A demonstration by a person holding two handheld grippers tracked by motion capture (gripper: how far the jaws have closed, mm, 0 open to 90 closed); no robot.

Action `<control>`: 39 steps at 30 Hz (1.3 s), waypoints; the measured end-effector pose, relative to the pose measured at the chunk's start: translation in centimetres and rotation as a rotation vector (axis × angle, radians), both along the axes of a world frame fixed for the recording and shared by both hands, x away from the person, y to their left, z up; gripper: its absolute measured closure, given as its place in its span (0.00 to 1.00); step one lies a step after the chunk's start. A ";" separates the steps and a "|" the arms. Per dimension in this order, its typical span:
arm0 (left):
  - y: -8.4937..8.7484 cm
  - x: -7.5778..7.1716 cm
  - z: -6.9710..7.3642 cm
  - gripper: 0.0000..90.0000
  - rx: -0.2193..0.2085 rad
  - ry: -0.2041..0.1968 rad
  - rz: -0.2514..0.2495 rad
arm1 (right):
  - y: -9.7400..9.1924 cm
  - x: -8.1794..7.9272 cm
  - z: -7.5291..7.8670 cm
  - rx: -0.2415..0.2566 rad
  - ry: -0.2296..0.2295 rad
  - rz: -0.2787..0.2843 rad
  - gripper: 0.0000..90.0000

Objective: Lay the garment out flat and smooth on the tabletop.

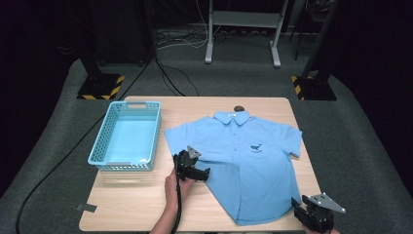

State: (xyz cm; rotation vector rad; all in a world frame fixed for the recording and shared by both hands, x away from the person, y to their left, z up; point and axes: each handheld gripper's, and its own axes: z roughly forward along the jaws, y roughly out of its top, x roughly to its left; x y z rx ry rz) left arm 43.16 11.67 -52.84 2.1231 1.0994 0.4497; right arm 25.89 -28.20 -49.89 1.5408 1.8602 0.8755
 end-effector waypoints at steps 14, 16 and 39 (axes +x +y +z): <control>0.0 0.0 0.0 0.00 0.000 0.000 0.000 | 5.2 6.3 1.9 0.013 -0.045 0.245 0.08; 0.0 0.0 0.0 0.00 0.000 0.000 0.000 | 6.1 8.4 1.6 -0.006 -0.047 0.272 0.09; 0.0 -0.1 0.0 0.00 -0.002 0.000 0.004 | 3.8 11.2 -2.8 0.020 0.085 0.252 0.03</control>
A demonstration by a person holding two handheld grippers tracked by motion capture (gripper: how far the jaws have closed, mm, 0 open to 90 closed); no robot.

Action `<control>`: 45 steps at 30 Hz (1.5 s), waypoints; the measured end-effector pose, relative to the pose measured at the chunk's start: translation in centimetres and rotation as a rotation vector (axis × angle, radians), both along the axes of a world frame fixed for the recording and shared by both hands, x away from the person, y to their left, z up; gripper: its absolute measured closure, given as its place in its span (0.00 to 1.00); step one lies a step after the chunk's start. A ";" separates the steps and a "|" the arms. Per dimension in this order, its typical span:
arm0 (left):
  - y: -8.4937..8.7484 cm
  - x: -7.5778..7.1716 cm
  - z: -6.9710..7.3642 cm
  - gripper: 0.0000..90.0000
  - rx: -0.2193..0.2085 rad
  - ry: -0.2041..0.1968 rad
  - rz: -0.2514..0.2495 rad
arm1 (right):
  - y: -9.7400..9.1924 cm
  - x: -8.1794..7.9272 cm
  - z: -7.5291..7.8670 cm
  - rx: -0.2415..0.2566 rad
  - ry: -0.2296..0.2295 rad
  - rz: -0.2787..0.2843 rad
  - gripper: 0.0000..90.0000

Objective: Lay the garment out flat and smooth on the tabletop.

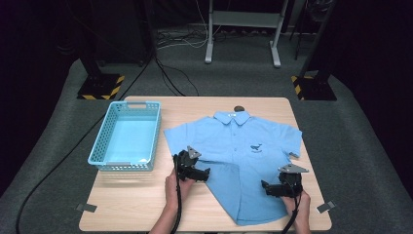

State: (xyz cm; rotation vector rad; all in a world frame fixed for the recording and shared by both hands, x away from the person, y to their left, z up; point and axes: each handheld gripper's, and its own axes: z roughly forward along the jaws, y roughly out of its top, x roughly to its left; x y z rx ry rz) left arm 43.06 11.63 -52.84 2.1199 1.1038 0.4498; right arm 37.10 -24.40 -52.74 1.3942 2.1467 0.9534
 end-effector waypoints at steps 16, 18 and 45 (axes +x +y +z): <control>-1.9 -1.1 2.9 0.02 -0.048 -0.051 -0.021 | -0.5 0.1 0.0 0.039 -0.002 -0.013 0.04; -3.3 -1.3 3.6 0.02 -0.045 -0.069 -0.058 | -0.5 0.1 0.1 0.046 -0.001 -0.013 0.05; -10.0 -0.8 1.1 0.65 -0.003 -0.014 -0.098 | -0.7 0.1 0.1 0.057 -0.003 -0.017 0.06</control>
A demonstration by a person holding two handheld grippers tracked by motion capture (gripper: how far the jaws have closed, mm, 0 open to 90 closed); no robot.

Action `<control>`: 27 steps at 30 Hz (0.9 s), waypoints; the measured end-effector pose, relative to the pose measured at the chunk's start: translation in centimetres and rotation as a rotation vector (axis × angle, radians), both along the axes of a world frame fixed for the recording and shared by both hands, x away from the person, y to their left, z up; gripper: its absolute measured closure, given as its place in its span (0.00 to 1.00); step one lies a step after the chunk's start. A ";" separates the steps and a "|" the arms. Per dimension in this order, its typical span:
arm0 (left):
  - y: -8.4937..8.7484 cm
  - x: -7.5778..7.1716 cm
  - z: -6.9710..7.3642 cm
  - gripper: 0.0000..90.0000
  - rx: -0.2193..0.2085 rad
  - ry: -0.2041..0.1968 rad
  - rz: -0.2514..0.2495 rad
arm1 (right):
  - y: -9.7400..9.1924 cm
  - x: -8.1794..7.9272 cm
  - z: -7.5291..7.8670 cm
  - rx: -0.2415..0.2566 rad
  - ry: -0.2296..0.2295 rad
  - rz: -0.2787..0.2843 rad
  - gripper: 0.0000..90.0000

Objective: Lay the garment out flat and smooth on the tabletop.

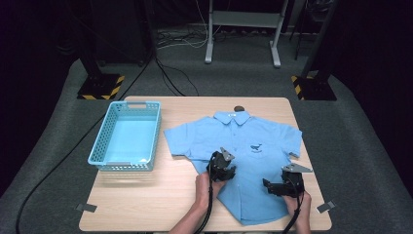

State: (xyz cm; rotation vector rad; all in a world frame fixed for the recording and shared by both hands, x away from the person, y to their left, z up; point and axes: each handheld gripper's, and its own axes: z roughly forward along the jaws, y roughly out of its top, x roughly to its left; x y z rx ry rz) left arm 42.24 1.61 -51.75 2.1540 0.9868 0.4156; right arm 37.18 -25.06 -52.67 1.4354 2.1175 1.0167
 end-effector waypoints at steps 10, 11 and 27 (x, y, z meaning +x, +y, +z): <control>2.6 -0.6 -0.1 0.94 -0.063 -0.004 -0.014 | 0.1 0.0 0.0 -0.010 -0.001 -0.004 0.06; 2.9 -0.7 -0.1 0.95 -0.074 -0.008 -0.024 | 0.1 0.0 0.0 -0.014 -0.002 -0.006 0.06; 6.3 -4.0 0.8 0.97 -0.115 -0.074 -0.082 | 0.2 0.0 0.0 -0.019 -0.002 -0.018 0.06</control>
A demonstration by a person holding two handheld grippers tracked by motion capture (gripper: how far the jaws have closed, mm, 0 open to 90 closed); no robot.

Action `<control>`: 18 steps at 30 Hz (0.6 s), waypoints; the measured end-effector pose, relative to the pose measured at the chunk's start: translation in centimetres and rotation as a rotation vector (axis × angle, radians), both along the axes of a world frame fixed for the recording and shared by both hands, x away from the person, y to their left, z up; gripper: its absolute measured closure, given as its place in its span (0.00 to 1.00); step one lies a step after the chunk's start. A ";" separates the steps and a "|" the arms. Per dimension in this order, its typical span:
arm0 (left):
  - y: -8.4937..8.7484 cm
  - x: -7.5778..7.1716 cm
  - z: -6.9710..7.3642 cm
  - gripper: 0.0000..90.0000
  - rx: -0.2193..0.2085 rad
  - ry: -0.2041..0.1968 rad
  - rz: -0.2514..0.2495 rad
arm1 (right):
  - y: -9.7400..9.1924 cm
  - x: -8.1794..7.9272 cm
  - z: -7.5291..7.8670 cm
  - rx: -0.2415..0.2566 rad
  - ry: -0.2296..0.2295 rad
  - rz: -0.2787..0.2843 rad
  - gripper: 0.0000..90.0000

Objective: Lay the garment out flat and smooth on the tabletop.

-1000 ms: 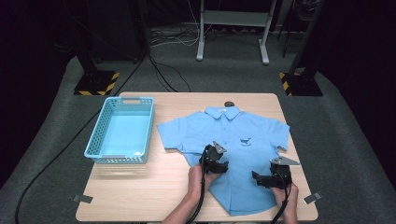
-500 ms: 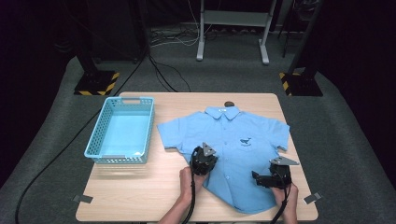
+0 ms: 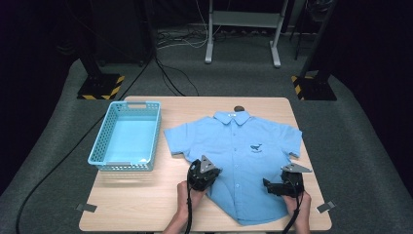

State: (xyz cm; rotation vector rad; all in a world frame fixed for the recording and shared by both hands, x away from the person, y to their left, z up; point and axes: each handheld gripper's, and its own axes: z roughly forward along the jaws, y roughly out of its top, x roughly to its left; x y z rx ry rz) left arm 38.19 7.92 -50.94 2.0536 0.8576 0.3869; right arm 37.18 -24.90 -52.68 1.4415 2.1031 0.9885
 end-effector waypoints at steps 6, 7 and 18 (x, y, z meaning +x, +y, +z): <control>0.8 -0.6 0.3 0.97 0.004 -0.013 0.005 | 0.0 0.0 0.0 -0.003 0.000 -0.002 0.06; 0.9 -0.7 0.3 0.97 0.003 -0.014 0.007 | 0.0 0.0 0.0 -0.003 0.000 -0.003 0.06; 1.7 -1.7 1.0 0.97 0.024 -0.035 0.017 | -0.1 0.0 0.0 0.003 -0.001 -0.008 0.06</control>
